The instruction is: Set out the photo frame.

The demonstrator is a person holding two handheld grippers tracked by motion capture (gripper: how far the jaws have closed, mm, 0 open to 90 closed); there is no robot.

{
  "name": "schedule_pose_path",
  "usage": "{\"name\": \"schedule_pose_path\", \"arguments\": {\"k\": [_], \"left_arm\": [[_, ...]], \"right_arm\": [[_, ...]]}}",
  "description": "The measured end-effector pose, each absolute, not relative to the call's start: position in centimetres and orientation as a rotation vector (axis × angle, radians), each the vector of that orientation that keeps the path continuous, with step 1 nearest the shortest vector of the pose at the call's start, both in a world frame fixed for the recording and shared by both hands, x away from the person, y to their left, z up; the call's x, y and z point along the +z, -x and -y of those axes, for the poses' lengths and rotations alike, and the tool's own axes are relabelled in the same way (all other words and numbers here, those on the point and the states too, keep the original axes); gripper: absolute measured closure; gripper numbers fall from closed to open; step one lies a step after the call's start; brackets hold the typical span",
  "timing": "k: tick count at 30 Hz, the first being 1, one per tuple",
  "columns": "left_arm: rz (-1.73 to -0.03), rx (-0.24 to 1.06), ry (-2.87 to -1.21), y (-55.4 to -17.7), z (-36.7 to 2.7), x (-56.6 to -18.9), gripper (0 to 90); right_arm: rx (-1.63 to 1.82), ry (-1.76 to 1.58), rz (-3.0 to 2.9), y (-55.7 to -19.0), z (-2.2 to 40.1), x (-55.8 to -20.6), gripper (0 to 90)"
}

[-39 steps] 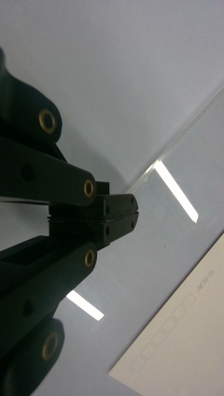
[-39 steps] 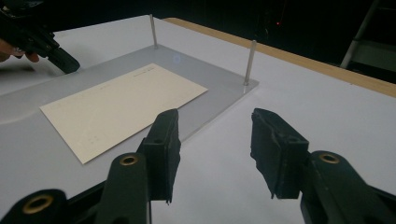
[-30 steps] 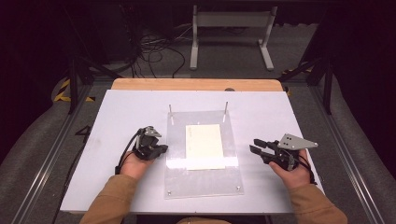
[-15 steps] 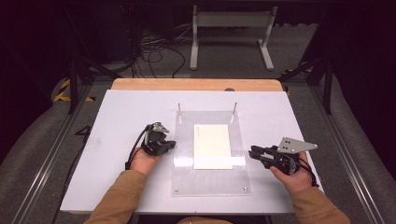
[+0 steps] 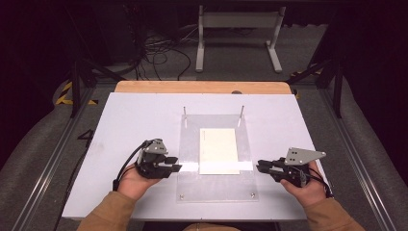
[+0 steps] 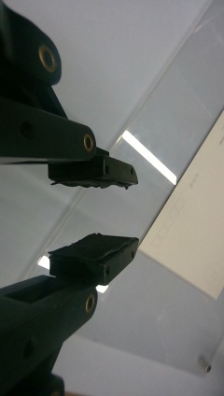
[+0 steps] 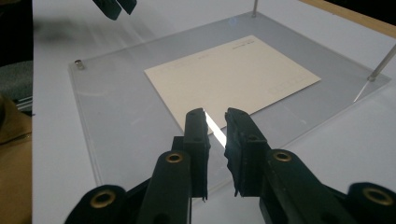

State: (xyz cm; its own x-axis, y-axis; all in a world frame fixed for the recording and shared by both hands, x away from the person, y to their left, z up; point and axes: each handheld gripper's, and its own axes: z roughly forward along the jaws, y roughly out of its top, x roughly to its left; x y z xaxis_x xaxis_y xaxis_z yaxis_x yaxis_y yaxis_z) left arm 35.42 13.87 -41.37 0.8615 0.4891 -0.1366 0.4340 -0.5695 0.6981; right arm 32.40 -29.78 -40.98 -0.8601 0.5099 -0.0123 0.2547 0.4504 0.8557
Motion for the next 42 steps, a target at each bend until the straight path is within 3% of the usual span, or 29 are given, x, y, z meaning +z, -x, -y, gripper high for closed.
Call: {"name": "schedule_pose_path", "arguments": {"k": [18, 33, 42], "left_arm": [[-0.529, -0.078, -2.333, -32.0, -13.6, -43.2, 62.0], [-0.458, -0.115, -2.403, -31.3, -12.4, -44.2, 63.4], [-0.447, -0.059, -2.424, -31.2, -12.2, -44.5, 78.1]], "right_arm": [[1.275, -0.546, -2.670, -30.6, 28.2, -42.7, 78.4], [1.165, -0.495, -2.784, -30.1, 27.4, -44.0, 75.8], [1.140, -0.490, -2.799, -30.1, 27.4, -44.4, 77.8]]}}
